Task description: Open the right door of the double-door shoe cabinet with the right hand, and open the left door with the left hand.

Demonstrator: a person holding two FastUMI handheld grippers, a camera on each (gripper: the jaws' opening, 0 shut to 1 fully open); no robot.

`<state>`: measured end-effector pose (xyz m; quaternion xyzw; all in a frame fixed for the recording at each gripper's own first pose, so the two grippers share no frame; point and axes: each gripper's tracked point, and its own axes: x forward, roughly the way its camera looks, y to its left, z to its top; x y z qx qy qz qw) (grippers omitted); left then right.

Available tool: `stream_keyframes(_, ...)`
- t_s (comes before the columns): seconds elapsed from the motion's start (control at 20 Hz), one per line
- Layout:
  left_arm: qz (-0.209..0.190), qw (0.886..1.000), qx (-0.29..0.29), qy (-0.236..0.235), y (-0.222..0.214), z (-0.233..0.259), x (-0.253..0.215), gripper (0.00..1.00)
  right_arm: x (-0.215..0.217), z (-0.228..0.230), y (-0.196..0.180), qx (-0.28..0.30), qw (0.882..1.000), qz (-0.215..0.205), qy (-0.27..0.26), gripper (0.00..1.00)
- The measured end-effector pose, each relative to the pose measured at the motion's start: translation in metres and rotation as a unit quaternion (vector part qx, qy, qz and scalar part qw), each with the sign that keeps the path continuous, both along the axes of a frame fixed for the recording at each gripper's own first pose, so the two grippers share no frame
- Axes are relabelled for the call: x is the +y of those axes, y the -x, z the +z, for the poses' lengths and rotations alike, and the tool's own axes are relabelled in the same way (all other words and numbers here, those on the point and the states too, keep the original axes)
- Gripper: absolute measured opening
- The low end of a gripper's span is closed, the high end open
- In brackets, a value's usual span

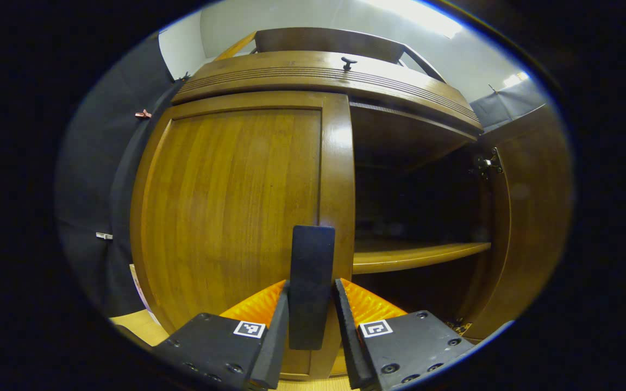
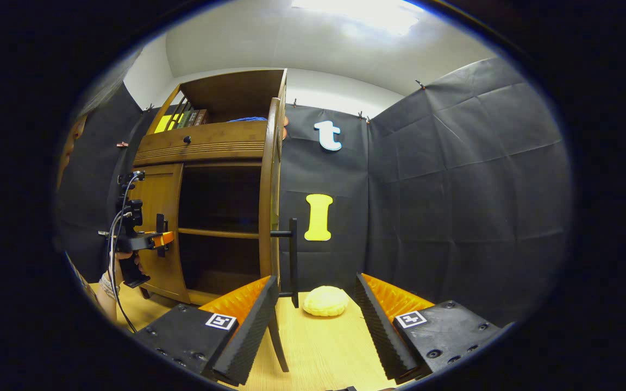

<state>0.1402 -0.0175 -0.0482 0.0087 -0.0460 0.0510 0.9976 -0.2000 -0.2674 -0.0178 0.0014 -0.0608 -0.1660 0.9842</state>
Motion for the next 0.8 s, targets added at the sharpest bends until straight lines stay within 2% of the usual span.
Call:
stream_keyframes(0.05,-0.004,1.000,-0.001,0.001,0.000,0.000,0.001,0.42,0.000,-0.001,0.001,0.001,1.000,0.000,0.001,0.91)
stream_keyframes(0.15,-0.003,1.000,0.007,-0.007,0.000,-0.001,-0.001,0.35,0.002,-0.003,-0.002,0.006,1.000,0.001,0.000,0.90)
stream_keyframes(0.35,-0.008,1.000,0.012,-0.009,0.003,-0.001,-0.001,0.31,0.009,-0.004,-0.001,0.012,1.000,0.002,0.005,0.90)
stream_keyframes(0.55,-0.036,0.999,0.018,-0.002,0.013,0.002,-0.003,0.30,0.017,0.002,0.003,0.003,1.000,0.005,0.009,0.90)
stream_keyframes(0.8,-0.072,0.997,0.030,0.004,0.045,-0.001,-0.002,0.30,0.038,0.005,0.004,0.004,1.000,0.025,0.013,0.90)
